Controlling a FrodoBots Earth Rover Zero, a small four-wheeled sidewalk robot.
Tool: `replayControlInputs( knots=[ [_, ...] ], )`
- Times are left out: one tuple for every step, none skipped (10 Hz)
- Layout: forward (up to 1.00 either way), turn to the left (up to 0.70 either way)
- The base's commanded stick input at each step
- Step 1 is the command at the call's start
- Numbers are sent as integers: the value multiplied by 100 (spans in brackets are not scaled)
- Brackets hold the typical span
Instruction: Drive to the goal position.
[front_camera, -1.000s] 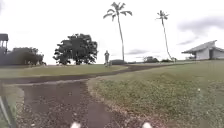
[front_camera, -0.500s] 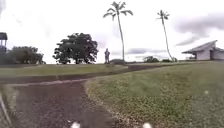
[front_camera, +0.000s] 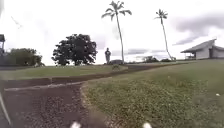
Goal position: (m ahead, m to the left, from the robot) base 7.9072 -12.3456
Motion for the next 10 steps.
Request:
replayControlInputs(
  knots=[
    [0, 0],
    [0, 0],
    [-44, 0],
    [-50, 0],
    [-50, 0],
    [-10, 0],
    [0, 0],
    [0, 0],
    [0, 0],
    [0, 0]
  ],
)
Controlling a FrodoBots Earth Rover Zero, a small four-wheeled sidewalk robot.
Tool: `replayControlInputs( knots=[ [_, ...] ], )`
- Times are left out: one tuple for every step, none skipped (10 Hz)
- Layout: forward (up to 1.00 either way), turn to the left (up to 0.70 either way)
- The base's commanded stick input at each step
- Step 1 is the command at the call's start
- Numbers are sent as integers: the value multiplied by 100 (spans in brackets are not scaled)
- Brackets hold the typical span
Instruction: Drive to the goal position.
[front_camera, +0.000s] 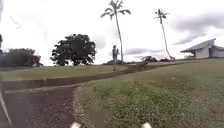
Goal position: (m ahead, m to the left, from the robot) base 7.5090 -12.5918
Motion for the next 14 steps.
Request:
replayControlInputs(
  knots=[
    [0, 0],
    [0, 0],
    [0, 0],
    [0, 40],
    [0, 45],
    [0, 45],
    [0, 45],
    [0, 45],
    [0, 45],
    [0, 45],
    [0, 45],
    [0, 45],
    [0, 45],
    [0, 45]
  ],
)
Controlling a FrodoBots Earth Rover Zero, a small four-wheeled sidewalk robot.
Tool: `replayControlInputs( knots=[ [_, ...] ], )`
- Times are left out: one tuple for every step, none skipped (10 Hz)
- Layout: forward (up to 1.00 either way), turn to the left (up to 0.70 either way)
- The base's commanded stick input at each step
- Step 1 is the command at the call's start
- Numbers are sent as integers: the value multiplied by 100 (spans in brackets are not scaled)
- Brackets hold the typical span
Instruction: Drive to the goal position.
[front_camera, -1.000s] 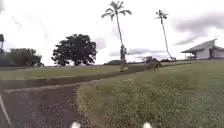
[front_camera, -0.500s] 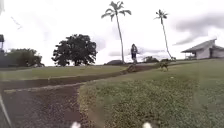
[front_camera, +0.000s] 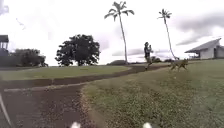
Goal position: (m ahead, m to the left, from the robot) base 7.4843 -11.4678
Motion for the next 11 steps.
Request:
replayControlInputs(
  knots=[
    [0, 45],
    [0, 45],
    [0, 45],
    [0, 45],
    [0, 45],
    [0, 45],
    [0, 45],
    [0, 45],
    [0, 45],
    [0, 45],
    [4, 43]
  ],
)
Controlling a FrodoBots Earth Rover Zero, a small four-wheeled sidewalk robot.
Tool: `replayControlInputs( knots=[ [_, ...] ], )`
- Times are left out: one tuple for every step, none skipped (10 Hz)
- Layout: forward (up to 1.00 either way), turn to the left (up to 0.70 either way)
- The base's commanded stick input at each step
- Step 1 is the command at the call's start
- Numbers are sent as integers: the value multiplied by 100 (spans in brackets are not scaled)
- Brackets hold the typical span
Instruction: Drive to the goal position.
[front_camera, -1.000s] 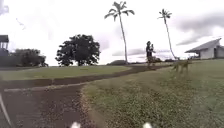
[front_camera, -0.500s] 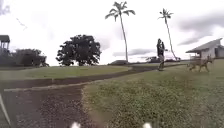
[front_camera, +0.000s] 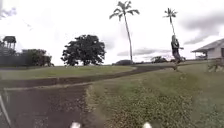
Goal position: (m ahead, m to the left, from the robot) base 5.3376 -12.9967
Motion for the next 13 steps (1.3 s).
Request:
replayControlInputs(
  knots=[
    [50, 27],
    [50, 27],
    [50, 27],
    [50, 27],
    [50, 27],
    [50, 27],
    [50, 27],
    [50, 27],
    [50, 10],
    [50, 0],
    [50, 0],
    [50, 0],
    [50, 0]
  ],
)
